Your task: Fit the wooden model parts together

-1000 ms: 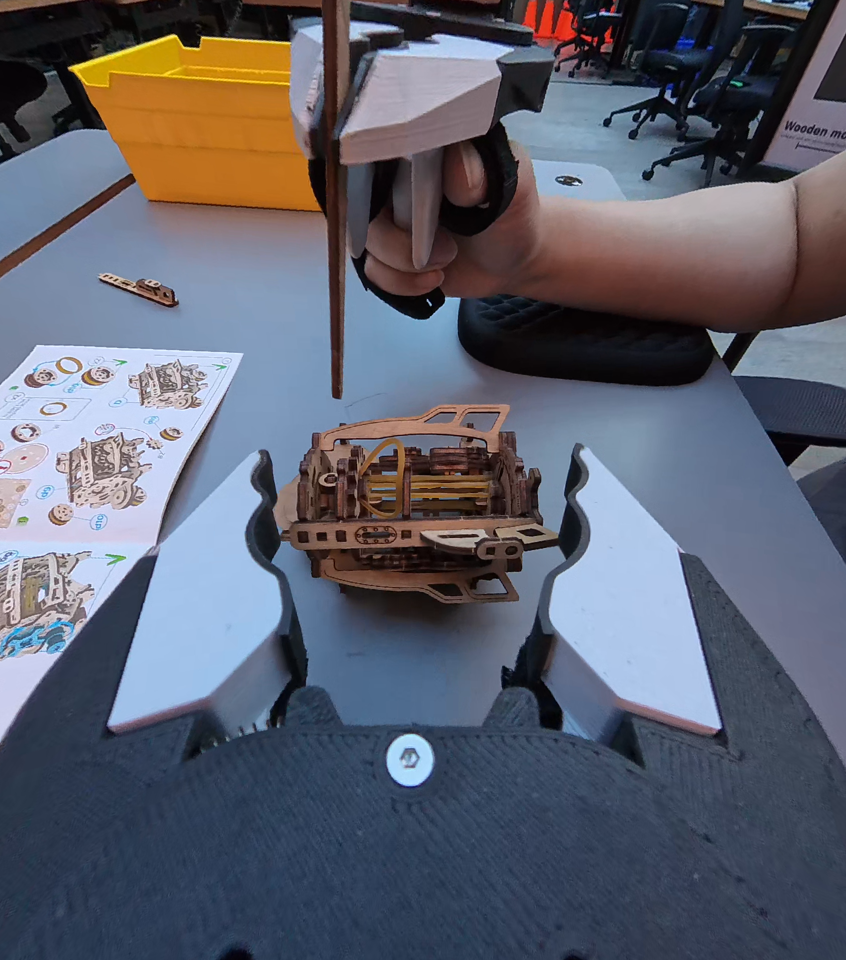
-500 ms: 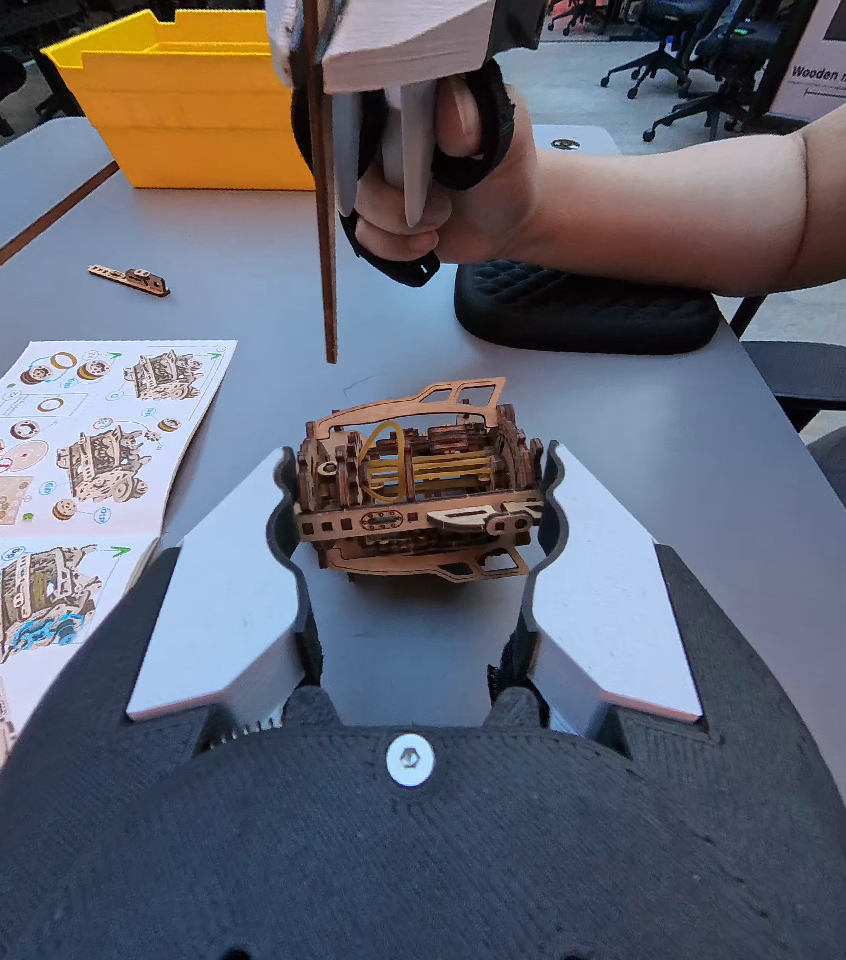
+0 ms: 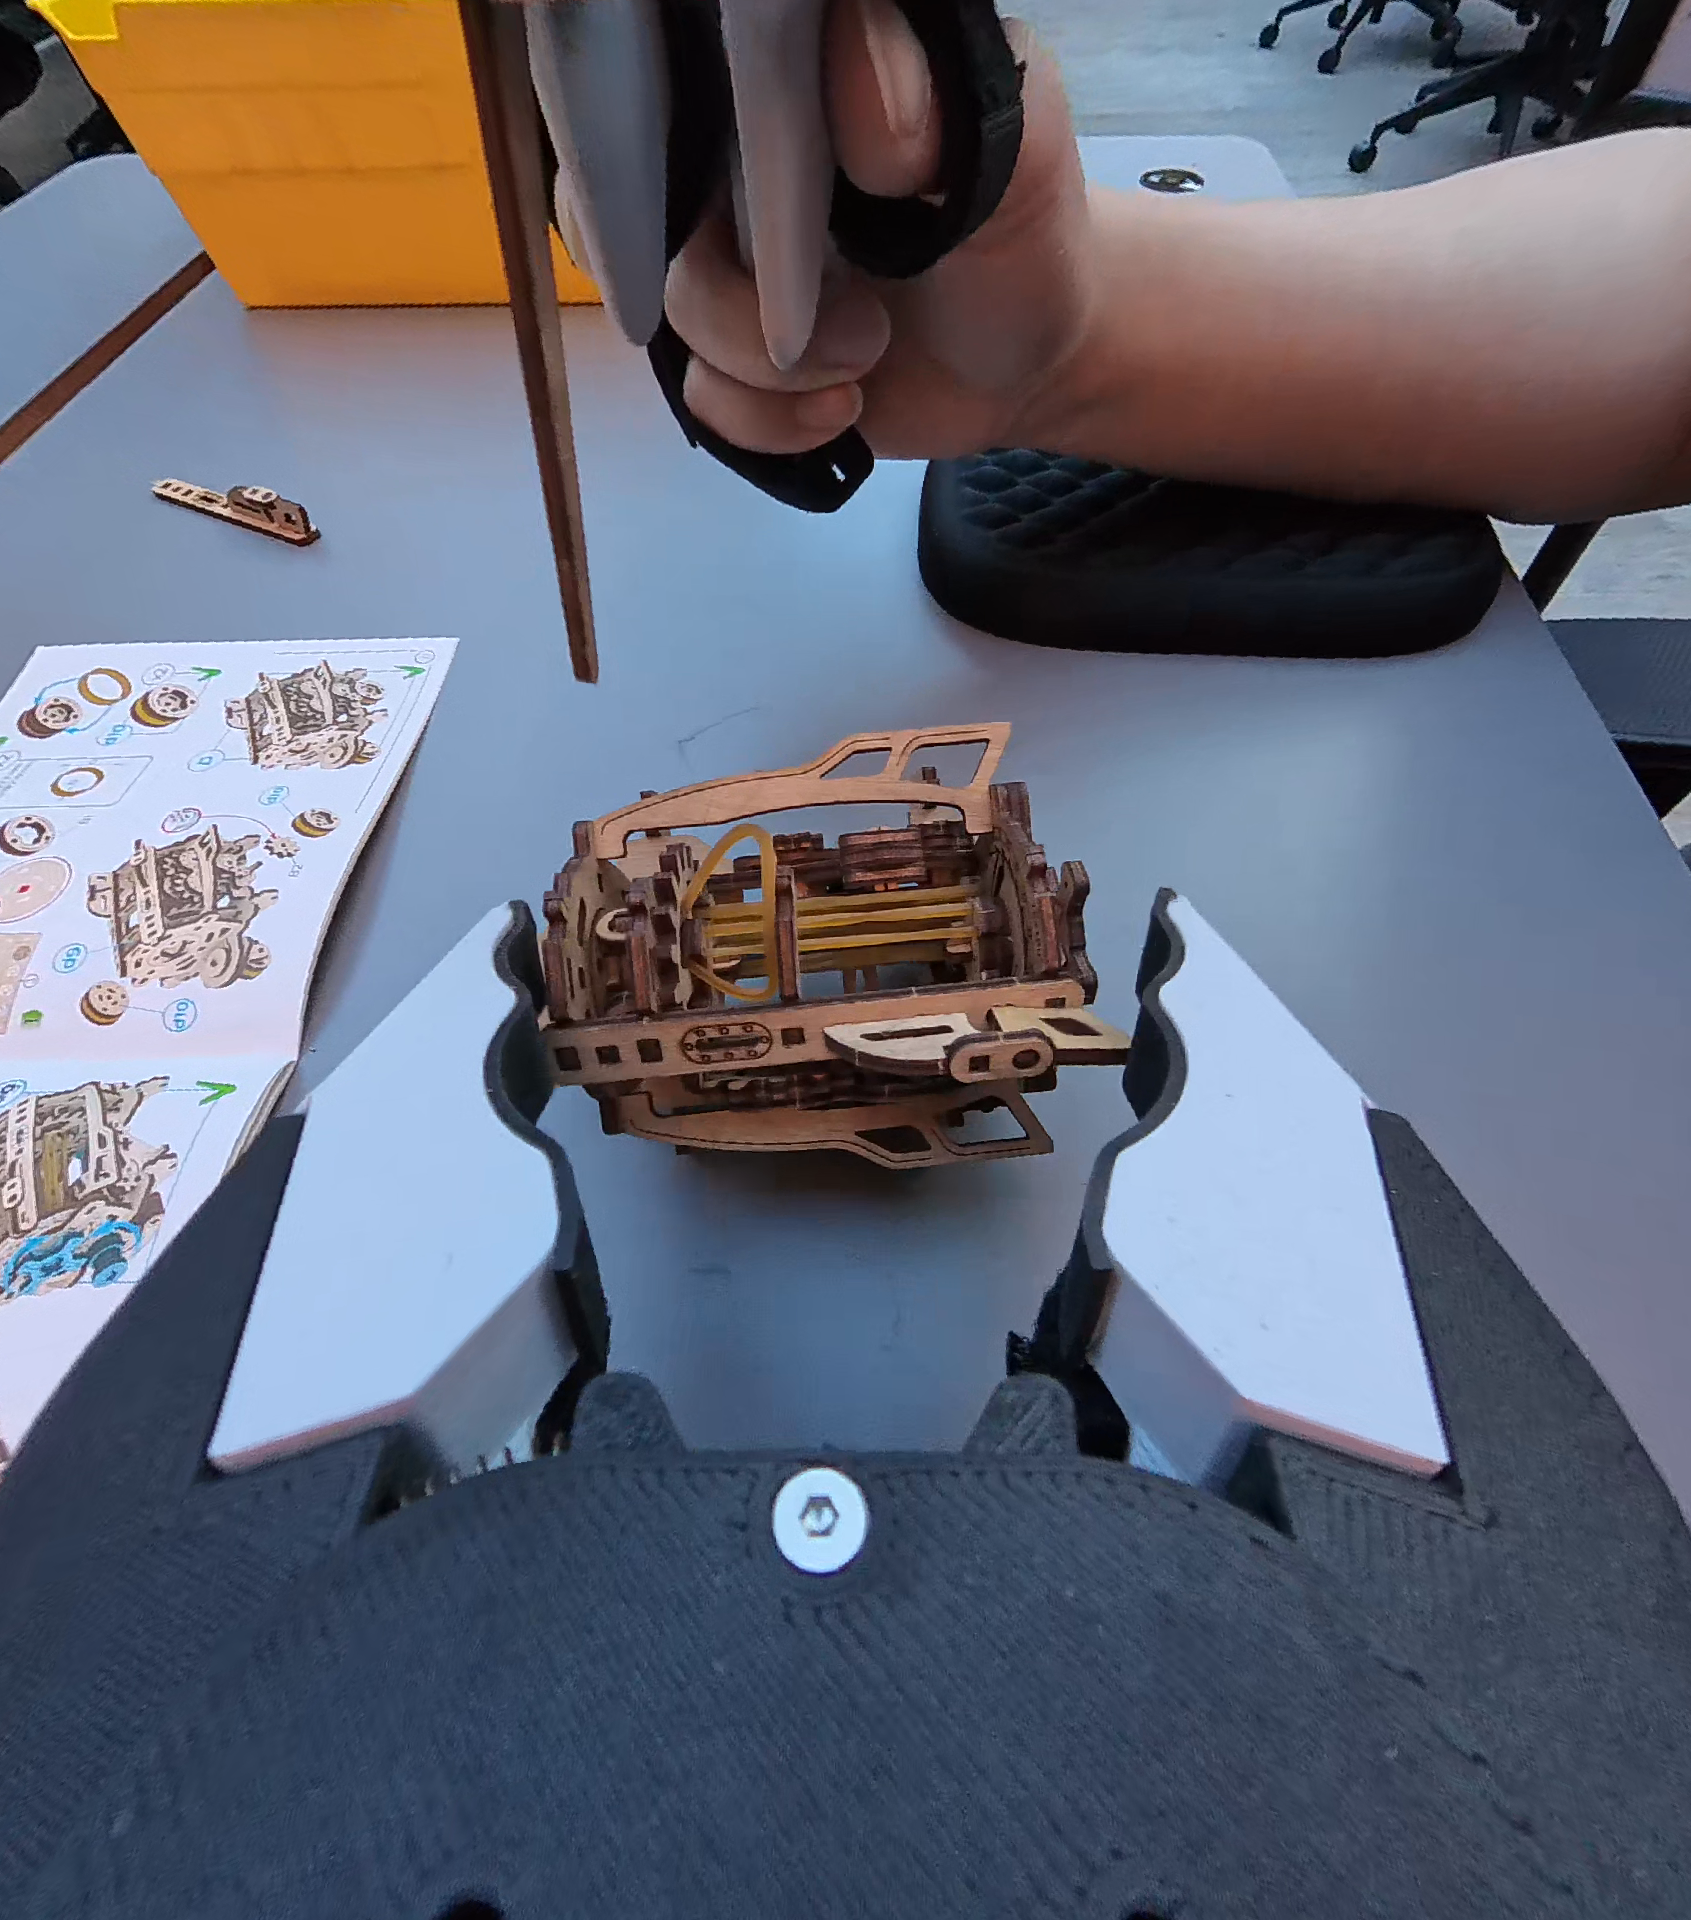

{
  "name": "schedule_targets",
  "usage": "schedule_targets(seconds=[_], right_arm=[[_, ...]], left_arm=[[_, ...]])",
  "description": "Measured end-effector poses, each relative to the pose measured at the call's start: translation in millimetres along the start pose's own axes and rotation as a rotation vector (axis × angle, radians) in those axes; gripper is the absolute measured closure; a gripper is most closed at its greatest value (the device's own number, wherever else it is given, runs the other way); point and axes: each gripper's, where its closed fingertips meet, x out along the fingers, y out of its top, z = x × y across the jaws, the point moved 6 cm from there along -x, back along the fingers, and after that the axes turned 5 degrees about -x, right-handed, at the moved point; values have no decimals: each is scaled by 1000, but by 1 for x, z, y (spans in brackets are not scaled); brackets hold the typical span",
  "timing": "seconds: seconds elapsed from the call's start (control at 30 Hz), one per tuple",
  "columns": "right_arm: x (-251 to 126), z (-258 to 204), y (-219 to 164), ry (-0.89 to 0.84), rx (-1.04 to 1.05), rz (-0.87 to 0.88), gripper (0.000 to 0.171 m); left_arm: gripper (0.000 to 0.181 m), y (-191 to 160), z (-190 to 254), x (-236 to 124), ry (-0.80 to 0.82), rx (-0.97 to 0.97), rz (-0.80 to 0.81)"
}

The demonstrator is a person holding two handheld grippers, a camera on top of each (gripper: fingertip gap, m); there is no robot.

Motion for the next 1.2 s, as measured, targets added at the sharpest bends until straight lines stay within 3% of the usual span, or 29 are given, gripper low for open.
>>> schedule_targets(seconds=[0.03,0.3,0.43,0.63,0.83,0.93,1.07,1.13,1.2], right_arm=[[0,0,1,1,-2,1,170],[1,-5,8,19,-12,11,171],[4,-3,32,27,-30,63,171],[47,0,89,83,-130,78,170],[76,-20,108,108,-205,114,170],[70,-19,110,50,-228,112,170],[45,-1,154,136,5,318,171],[36,3,154,122,-9,310,171],[32,3,128,99,-36,190,171]], left_arm=[[69,0,-1,-1,2,1,1],[69,2,-3,-5,0,-2,24],[66,9,-3,-11,-17,-31,89],[67,27,-8,-28,-22,-80,243],[70,37,-10,-39,-11,-97,335],[70,40,-11,-45,-3,-82,353],[75,56,-20,-72,-48,-183,553],[75,52,-22,-71,-77,-196,527],[70,40,-21,-57,-55,-147,393]])
